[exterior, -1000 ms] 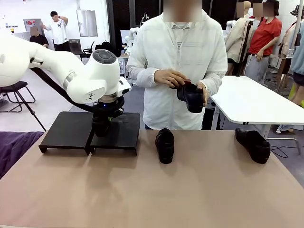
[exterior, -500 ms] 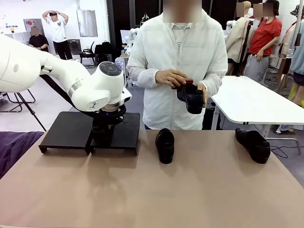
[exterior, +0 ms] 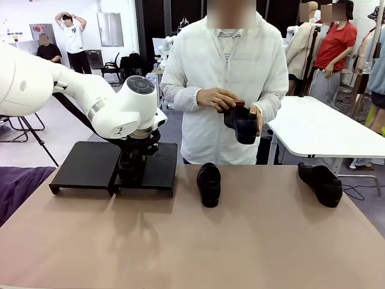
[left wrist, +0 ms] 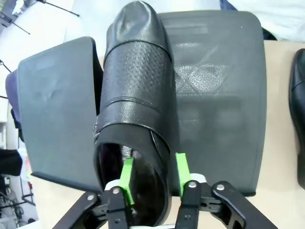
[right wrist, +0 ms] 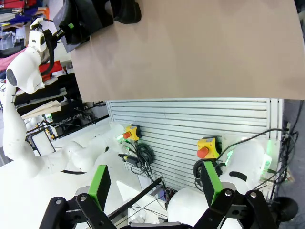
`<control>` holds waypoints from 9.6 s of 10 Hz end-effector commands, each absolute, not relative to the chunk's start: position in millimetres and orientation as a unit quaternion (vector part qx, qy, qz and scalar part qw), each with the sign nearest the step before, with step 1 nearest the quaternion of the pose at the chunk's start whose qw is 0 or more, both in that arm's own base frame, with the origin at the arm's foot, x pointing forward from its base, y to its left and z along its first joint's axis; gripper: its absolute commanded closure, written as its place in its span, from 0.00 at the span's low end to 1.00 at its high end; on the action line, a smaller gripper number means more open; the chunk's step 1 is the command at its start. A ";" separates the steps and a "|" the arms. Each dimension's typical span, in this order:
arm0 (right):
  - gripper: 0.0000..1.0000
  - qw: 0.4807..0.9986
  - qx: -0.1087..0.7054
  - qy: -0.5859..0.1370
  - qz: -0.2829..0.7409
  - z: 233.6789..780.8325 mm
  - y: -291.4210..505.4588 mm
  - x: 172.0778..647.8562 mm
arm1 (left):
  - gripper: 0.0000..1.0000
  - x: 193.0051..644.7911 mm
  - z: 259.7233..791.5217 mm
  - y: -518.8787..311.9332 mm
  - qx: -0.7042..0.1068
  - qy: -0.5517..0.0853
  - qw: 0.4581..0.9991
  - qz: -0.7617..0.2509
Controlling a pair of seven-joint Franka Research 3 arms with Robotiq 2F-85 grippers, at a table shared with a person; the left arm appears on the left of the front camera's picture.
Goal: Organize the shoes by placing them on the stand.
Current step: Place the Shoe from the middle of the table onto the Shoes Stand, then pick up one Shoe and place it in the middle of the table.
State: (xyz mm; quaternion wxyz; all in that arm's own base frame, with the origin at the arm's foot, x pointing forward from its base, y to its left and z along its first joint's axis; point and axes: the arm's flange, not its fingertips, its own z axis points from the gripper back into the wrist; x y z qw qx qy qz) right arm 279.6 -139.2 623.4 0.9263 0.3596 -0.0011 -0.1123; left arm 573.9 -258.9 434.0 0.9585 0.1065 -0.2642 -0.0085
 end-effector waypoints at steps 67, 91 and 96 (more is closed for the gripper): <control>1.00 0.995 0.062 0.043 -0.069 355.6 -94.1 673.5 | 0.00 289.1 620.6 -16.8 -0.270 -0.131 0.954 -0.019; 1.00 0.967 0.195 -0.006 -0.162 594.7 -175.3 390.3 | 0.00 289.1 620.6 -16.8 -0.270 -0.131 0.954 -0.019; 1.00 0.962 0.160 -0.042 -0.217 583.6 -160.8 375.1 | 0.00 289.1 620.6 -16.8 -0.270 -0.131 0.954 -0.019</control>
